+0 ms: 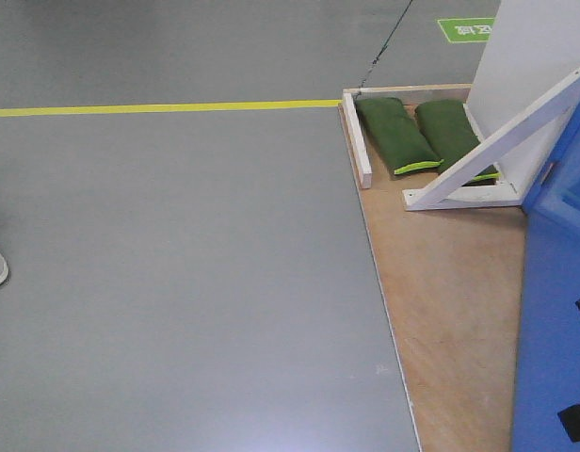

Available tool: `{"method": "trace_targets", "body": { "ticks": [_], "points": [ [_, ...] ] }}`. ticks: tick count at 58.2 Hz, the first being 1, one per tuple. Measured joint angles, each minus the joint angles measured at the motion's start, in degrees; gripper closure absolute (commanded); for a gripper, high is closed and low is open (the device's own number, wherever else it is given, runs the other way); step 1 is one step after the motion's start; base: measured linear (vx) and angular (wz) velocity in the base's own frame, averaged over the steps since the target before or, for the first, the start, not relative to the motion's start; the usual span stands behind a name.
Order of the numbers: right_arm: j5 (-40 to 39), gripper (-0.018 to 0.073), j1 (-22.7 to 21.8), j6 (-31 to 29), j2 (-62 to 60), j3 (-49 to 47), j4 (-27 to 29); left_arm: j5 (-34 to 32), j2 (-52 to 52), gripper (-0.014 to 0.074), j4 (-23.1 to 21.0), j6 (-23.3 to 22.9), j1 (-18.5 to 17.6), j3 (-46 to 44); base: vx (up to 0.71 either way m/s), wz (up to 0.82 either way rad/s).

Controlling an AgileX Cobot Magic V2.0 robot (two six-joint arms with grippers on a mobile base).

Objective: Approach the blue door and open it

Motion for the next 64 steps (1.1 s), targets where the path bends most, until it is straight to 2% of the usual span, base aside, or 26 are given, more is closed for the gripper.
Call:
{"method": "trace_targets", "body": {
  "ticks": [29,35,42,49,55,64],
  "points": [
    [0.31,0.0547,0.00,0.00,0.00,0.00,0.08,0.00,0.00,0.0524,0.00,0.00,0.00,0.00,-0.01,-0.02],
    [6.01,0.0547,0.00,0.00,0.00,-2.17,2.63,0.00,0.00,0.0524,0.00,0.00,0.00,0.00,0.00,0.00],
    [14.02,0.0547,0.00,0.00,2.49,-13.80,7.74,0.00,0.00,0.0524,0.00,0.00,0.00,0.00,0.00,0.00],
    [17.56,0.0547,0.00,0.00,9.24,-27.53,12.34,0.00,0.00,0.0524,0.00,0.00,0.00,0.00,0.00,0.00],
    [17.38,0.0547,0.00,0.00,17.59,-39.74,18.20,0.00,0.00,0.0524,0.00,0.00,0.00,0.00,0.00,0.00],
    [10.97,0.0547,0.00,0.00,30.44,-57.37,33.61,0.00,0.00,0.0524,0.00,0.00,0.00,0.00,0.00,0.00]
  ]
}}
